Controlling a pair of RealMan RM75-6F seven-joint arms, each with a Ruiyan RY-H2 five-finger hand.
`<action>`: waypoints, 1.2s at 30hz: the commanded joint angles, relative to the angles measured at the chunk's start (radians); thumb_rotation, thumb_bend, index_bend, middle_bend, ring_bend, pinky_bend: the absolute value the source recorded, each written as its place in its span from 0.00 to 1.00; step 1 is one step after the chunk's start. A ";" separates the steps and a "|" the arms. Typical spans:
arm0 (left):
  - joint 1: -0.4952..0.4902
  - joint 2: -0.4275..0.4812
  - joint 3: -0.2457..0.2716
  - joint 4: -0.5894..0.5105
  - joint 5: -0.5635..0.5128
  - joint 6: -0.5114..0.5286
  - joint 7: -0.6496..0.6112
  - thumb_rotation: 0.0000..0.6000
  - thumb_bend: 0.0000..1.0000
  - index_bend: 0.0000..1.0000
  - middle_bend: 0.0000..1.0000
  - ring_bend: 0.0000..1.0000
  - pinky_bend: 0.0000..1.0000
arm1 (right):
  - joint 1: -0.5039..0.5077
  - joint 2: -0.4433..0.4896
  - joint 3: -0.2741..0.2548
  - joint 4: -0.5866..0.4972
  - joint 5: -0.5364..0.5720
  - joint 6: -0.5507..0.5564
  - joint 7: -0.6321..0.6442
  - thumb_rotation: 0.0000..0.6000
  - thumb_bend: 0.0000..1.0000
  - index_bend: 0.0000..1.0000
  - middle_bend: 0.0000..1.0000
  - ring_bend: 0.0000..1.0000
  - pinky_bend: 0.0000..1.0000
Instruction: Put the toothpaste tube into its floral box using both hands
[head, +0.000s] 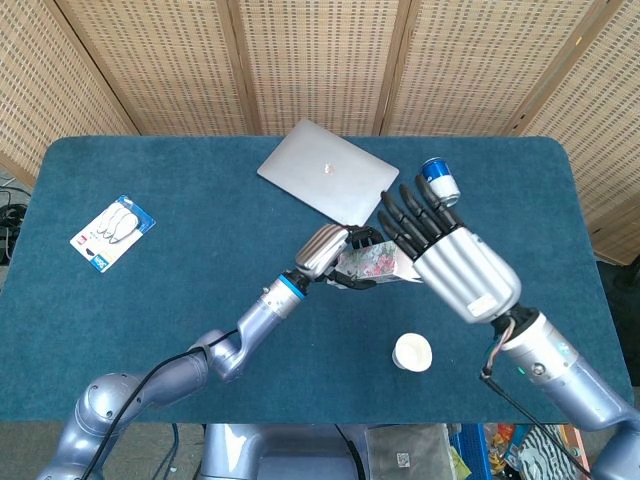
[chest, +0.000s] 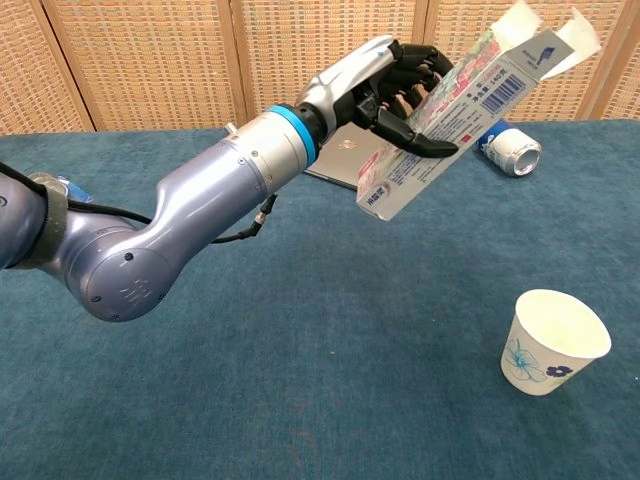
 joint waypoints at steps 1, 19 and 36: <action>0.010 0.010 0.002 -0.005 0.002 0.012 -0.009 1.00 0.19 0.53 0.51 0.45 0.48 | -0.034 0.022 0.021 0.043 0.013 0.046 0.067 1.00 0.00 0.00 0.00 0.00 0.00; 0.201 0.425 0.259 -0.273 0.061 -0.122 0.360 1.00 0.19 0.53 0.51 0.45 0.45 | -0.192 -0.223 -0.100 0.589 0.040 0.049 0.737 1.00 0.00 0.00 0.00 0.00 0.00; 0.240 0.438 0.190 -0.406 -0.133 -0.262 0.578 1.00 0.16 0.00 0.00 0.00 0.00 | -0.295 -0.327 -0.152 0.701 -0.025 0.159 0.938 1.00 0.00 0.00 0.00 0.00 0.00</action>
